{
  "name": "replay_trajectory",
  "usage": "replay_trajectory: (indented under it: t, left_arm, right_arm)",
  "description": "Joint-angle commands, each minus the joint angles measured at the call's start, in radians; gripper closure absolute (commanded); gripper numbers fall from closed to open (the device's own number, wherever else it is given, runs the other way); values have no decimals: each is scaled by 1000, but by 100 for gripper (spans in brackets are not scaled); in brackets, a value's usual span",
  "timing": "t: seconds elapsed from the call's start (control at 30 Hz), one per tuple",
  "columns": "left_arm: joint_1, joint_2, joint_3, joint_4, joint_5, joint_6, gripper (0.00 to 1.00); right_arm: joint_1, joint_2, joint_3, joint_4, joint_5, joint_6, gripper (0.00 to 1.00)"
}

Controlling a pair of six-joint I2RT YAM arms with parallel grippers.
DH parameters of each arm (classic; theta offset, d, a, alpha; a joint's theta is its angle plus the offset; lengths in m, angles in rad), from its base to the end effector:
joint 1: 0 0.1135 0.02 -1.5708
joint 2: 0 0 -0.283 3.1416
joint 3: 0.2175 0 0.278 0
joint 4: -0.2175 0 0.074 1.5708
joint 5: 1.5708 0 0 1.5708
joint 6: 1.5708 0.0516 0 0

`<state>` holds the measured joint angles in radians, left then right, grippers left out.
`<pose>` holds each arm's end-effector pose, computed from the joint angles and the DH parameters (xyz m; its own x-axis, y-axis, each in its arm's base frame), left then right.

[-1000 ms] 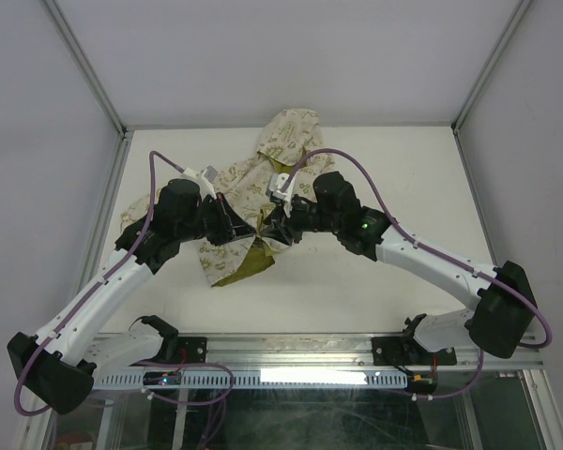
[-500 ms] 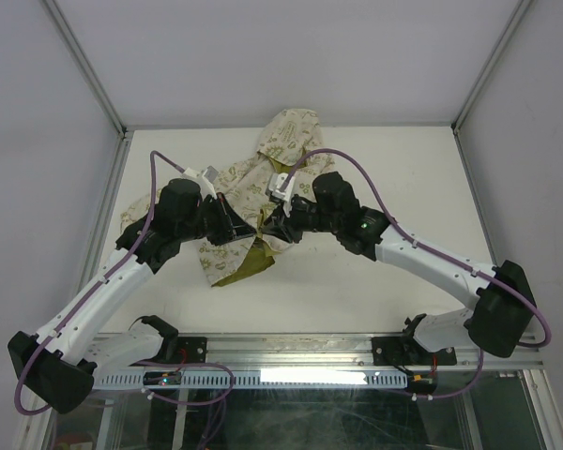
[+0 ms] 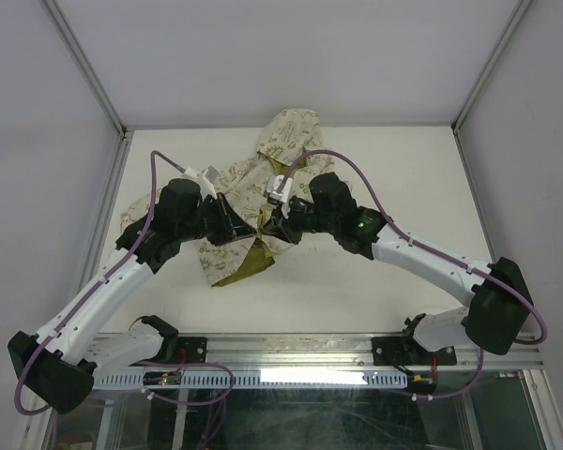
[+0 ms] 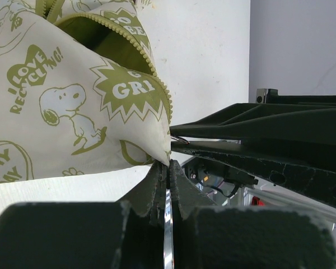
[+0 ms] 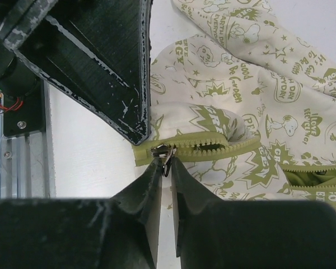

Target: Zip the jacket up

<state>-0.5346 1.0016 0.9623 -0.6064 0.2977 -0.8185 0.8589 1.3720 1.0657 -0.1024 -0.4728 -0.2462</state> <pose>0.1984 -0.1351 0.3269 -0.8566 -0.3040 -0.4169 0.0925 0.7044 -0.7037 0.2116 0.2812 0.3186 -0.0210 -0.3565 -0.9341 -0.9818 0.1839 -0.0481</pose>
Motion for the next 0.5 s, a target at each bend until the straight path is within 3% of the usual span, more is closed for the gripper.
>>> replay_trajectory:
  t: [0.0, 0.1, 0.47]
  left_arm:
    - [9, -14, 15, 35, 48, 19, 100]
    - [8, -15, 11, 19, 55, 26, 100]
    - [8, -37, -25, -236, 108, 124, 100]
  right_arm:
    - [-1, 7, 47, 46, 3, -18, 88]
    - [-2, 12, 60, 45, -2, -26, 100]
    - [-80, 156, 238, -143, 128, -35, 100]
